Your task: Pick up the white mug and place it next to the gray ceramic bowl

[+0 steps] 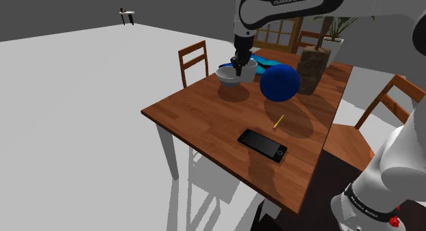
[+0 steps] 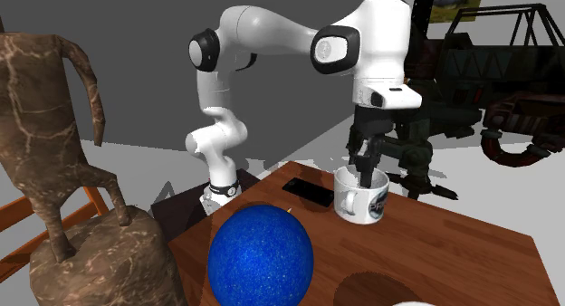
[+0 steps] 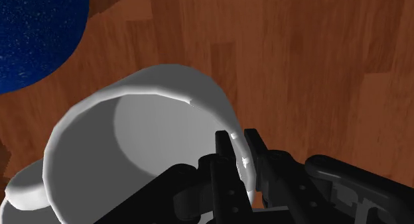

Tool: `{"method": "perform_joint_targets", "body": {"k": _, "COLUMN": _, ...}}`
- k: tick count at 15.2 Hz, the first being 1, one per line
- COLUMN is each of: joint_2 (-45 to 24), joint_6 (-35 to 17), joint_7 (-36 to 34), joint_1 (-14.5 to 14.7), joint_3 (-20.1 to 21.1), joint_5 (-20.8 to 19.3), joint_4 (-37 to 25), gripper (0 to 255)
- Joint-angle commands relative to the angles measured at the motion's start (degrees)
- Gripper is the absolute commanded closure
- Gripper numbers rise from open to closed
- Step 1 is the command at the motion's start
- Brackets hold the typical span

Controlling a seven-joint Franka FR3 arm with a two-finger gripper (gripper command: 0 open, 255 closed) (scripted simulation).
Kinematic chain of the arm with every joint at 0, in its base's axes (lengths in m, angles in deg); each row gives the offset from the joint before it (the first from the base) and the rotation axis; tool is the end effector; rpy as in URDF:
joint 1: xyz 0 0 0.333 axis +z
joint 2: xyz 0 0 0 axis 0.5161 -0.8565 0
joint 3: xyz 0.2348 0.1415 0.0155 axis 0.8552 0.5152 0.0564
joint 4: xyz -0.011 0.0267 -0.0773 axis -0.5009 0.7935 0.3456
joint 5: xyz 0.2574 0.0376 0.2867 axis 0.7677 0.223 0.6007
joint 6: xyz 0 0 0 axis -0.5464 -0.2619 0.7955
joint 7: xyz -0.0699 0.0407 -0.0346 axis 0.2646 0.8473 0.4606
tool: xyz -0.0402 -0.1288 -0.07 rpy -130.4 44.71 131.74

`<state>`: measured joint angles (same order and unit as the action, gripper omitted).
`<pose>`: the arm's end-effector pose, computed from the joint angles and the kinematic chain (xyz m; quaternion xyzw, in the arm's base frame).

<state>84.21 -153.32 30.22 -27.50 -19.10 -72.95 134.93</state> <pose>0.5790 0.0415 0.4666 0.9956 0.0827 0.0365 0.0237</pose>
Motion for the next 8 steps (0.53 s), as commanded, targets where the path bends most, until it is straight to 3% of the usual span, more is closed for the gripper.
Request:
{"method": "perform_joint_targets", "body": {"k": 1, "joint_2": -5.37, "joint_6": 1.68, "joint_7": -0.49, "joint_1": 0.28, "joint_3": 0.24, "joint_5": -0.17, "joint_4": -7.02, "gripper": 255}}
{"method": "perform_joint_targets", "body": {"k": 5, "joint_2": -16.25, "joint_6": 6.00, "joint_7": -1.20, "joint_1": 0.96, "joint_3": 0.55, "joint_5": -0.55, "joint_4": -22.18, "gripper": 255}}
{"method": "perform_joint_targets", "body": {"k": 8, "joint_2": -26.43, "joint_6": 11.37, "joint_7": -1.52, "joint_1": 1.65, "joint_3": 0.64, "joint_5": -0.88, "joint_4": -37.70, "gripper": 255}}
